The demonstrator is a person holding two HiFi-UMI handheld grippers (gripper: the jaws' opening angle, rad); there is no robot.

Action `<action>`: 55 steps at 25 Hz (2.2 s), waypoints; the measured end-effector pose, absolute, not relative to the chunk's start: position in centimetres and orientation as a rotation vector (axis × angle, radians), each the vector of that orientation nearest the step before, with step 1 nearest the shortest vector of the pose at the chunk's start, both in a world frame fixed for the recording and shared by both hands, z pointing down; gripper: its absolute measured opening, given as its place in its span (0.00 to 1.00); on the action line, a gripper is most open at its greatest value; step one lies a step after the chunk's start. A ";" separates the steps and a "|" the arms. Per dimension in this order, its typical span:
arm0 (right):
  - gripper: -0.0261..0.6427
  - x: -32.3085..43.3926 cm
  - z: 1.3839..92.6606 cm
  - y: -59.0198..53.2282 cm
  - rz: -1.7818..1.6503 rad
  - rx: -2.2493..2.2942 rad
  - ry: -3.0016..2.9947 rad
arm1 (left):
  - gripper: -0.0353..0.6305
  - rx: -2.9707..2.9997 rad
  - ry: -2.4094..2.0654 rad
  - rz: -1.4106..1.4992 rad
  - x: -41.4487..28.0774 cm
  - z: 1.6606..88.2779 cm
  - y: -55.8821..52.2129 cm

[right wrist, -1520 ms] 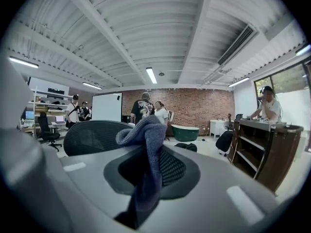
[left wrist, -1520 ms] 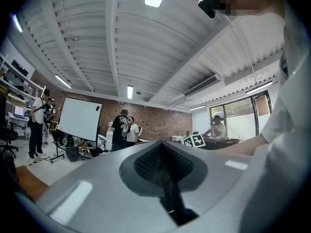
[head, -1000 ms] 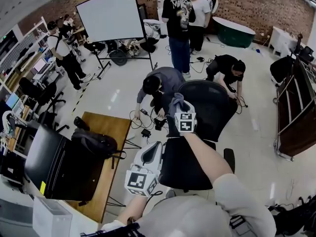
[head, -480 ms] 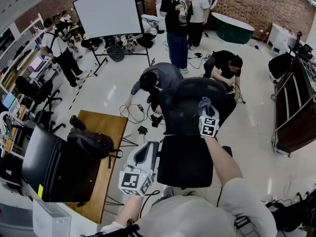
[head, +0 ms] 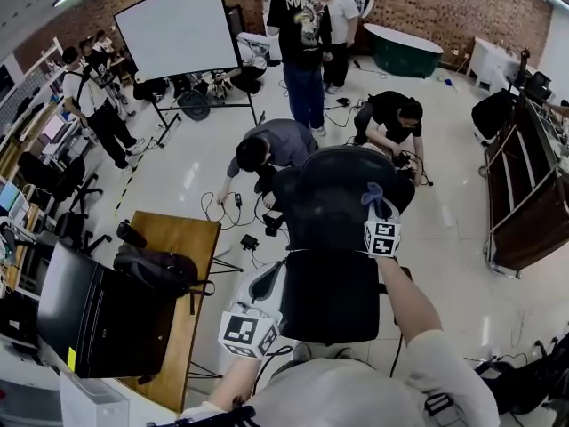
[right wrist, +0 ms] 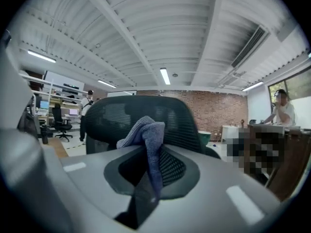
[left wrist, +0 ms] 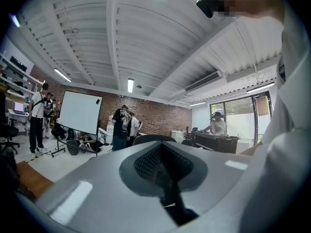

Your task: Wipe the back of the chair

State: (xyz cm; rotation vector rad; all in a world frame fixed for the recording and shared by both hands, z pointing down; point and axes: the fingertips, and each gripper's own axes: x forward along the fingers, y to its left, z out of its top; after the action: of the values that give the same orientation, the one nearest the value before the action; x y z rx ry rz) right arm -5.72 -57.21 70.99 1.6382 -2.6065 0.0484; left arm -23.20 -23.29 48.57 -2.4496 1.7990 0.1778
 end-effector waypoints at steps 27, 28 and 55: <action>0.11 0.0 84.8 -66.0 0.295 1.776 -2.246 | 0.13 -2.400 1.823 0.121 -22.5 49.7 -23.6; 0.11 3.1 84.8 -66.0 0.302 1.825 -2.214 | 0.13 -2.413 1.790 0.138 -21.8 49.7 -23.7; 0.11 -23.9 87.1 -72.2 0.404 1.236 -2.510 | 0.14 -2.243 2.254 -0.042 -22.8 49.6 -32.7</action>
State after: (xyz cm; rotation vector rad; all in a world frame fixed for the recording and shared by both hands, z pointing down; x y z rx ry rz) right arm -23.87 -72.16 87.14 1.2360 -2.5099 0.4038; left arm -22.79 -32.74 49.58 -2.2427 2.2540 -0.0422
